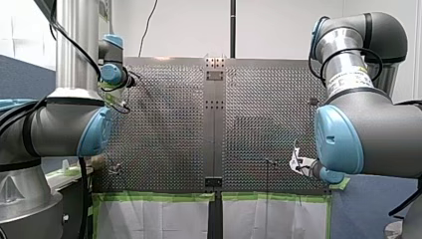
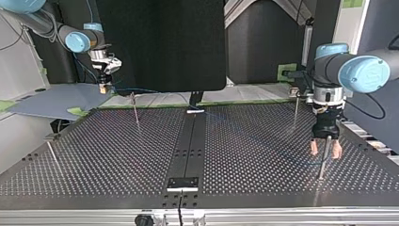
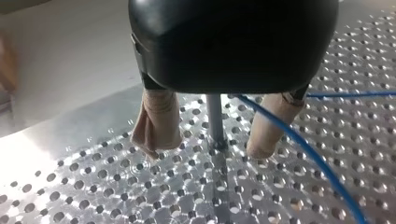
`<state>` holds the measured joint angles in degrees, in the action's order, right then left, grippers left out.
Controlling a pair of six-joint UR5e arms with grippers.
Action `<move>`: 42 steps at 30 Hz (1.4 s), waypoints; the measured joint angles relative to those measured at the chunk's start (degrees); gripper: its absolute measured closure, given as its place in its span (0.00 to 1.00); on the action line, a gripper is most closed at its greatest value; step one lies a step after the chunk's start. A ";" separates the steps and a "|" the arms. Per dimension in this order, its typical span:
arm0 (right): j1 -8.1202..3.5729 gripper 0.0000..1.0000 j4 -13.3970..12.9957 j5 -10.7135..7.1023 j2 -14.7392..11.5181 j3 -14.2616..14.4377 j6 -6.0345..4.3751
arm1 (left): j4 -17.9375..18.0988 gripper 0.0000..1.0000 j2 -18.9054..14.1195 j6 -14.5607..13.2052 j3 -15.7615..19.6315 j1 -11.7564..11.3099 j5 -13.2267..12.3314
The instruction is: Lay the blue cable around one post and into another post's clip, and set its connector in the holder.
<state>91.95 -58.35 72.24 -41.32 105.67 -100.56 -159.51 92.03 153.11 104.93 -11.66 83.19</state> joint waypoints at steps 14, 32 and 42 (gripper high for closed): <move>-0.03 1.00 -0.24 0.00 0.02 -0.01 -0.20 | -0.83 0.00 -1.66 0.88 2.22 -0.12 0.35; 0.01 1.00 -0.28 -0.01 0.02 0.00 -0.30 | -0.48 0.00 -4.93 -0.11 5.70 -0.15 0.38; 0.03 1.00 -0.37 -0.01 0.01 -0.03 -0.57 | -0.70 0.00 -8.81 -1.07 8.58 -0.44 0.49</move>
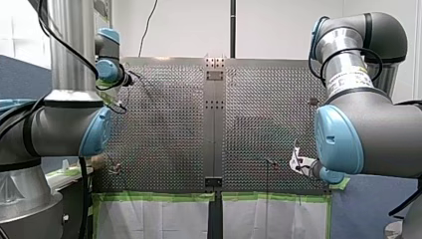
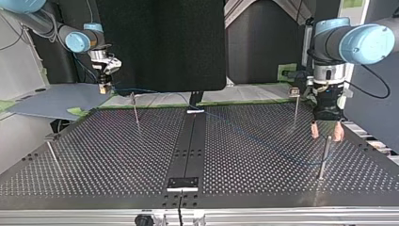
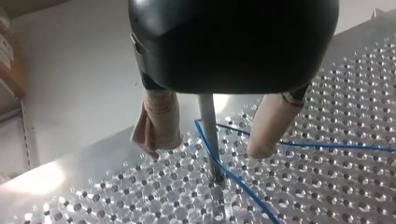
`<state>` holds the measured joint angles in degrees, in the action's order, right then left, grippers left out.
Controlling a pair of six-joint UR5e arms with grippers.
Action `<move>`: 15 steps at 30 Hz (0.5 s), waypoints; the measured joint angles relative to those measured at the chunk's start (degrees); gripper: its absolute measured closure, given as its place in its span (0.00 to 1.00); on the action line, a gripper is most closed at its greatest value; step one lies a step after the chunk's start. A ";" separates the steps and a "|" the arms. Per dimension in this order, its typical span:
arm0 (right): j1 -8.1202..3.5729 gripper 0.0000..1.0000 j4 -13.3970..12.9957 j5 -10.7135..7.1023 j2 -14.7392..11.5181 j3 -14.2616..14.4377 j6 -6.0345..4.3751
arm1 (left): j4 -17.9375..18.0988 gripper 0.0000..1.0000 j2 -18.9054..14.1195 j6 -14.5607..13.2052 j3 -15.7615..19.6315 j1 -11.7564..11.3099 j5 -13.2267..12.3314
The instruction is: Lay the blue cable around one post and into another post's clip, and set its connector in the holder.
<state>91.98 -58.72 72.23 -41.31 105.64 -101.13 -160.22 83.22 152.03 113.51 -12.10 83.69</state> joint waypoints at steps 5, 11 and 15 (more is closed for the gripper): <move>0.00 1.00 0.00 -0.08 0.01 0.02 -0.04 | -1.82 0.00 -2.58 -2.20 0.51 -0.23 0.11; 0.01 1.00 0.02 -0.22 0.01 0.04 -0.05 | -4.76 0.00 -5.65 -5.23 -0.89 -0.51 2.12; 0.07 1.00 0.06 -0.30 -0.01 0.03 -0.05 | -6.53 0.00 -7.43 -7.00 -2.48 -0.54 3.82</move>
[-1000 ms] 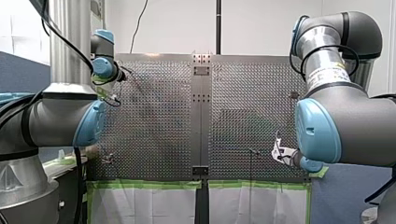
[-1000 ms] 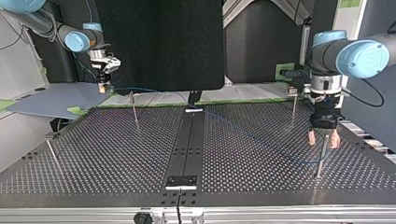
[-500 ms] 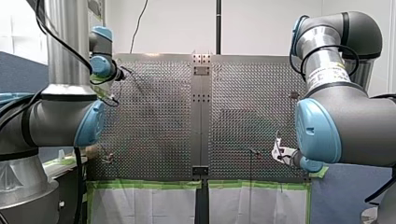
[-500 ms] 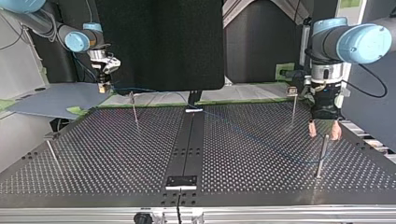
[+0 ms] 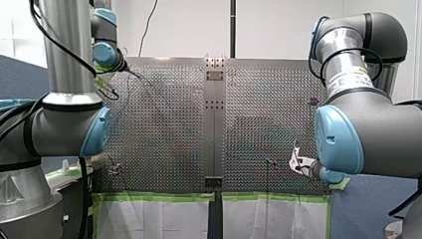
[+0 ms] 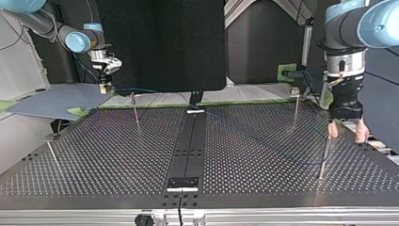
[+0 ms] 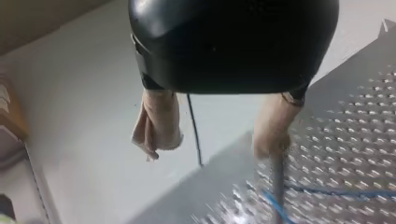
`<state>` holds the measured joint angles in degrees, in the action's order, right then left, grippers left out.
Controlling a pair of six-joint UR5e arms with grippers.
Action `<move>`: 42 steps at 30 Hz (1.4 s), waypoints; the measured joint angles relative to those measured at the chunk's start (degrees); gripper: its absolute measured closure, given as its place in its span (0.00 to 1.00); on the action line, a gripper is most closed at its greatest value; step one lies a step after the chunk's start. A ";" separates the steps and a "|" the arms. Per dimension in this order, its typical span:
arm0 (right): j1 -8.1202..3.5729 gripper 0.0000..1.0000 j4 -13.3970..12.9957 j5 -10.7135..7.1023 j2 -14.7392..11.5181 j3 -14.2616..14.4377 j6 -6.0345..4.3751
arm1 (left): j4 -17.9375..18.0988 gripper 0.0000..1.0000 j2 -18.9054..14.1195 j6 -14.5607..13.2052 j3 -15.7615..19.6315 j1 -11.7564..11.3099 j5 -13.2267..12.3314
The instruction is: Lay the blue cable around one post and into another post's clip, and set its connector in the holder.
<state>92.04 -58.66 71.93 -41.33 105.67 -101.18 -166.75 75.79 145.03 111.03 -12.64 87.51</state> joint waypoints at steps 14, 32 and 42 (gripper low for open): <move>0.22 1.00 -0.45 -0.03 0.04 -0.03 -0.73 | -6.65 0.00 -0.12 -6.64 -6.61 1.39 6.63; 0.36 1.00 -1.29 -0.03 0.02 -0.01 -1.93 | -14.97 0.00 0.09 -14.94 -10.13 3.53 5.57; 0.57 1.00 -1.33 -0.04 0.03 -0.03 -1.94 | -19.37 0.00 0.09 -19.37 -10.14 4.10 5.51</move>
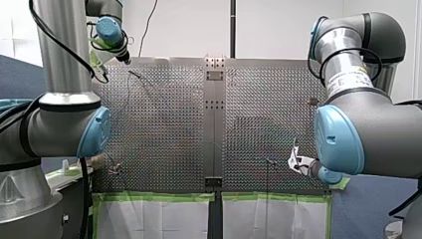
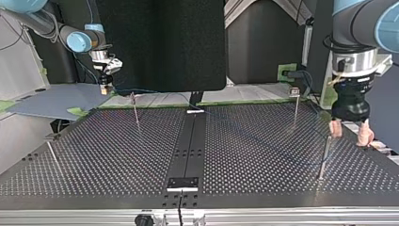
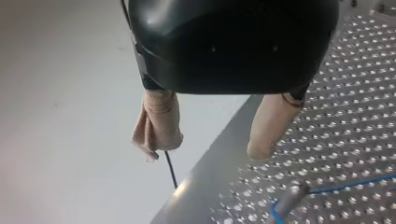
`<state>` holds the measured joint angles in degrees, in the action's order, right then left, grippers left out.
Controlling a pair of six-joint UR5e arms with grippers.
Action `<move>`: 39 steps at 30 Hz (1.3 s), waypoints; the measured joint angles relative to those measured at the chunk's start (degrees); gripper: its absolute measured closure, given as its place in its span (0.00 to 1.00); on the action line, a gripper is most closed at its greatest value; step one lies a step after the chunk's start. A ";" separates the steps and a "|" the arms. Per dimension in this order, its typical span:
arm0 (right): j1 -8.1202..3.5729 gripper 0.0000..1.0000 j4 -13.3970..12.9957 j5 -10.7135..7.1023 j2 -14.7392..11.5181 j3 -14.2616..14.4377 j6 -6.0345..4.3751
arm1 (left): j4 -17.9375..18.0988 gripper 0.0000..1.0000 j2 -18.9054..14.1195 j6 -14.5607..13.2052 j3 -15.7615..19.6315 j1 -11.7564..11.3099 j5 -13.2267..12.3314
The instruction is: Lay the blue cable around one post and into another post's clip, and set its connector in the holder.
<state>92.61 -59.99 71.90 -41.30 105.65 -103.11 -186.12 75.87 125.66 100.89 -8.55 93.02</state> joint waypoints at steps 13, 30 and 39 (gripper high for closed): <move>0.21 1.00 0.02 0.04 0.02 -0.02 0.05 | -6.15 0.00 -0.03 -6.13 0.07 0.77 -0.03; 0.55 1.00 0.04 0.17 -0.02 0.01 0.09 | -8.83 0.00 -0.08 -15.13 0.04 1.54 0.16; 0.60 1.00 0.04 0.18 -0.01 0.00 0.09 | -8.83 0.00 -0.09 -19.89 0.05 1.80 0.18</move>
<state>93.21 -59.95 72.08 -41.30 105.65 -103.03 -194.95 75.79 105.77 100.95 -6.75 93.20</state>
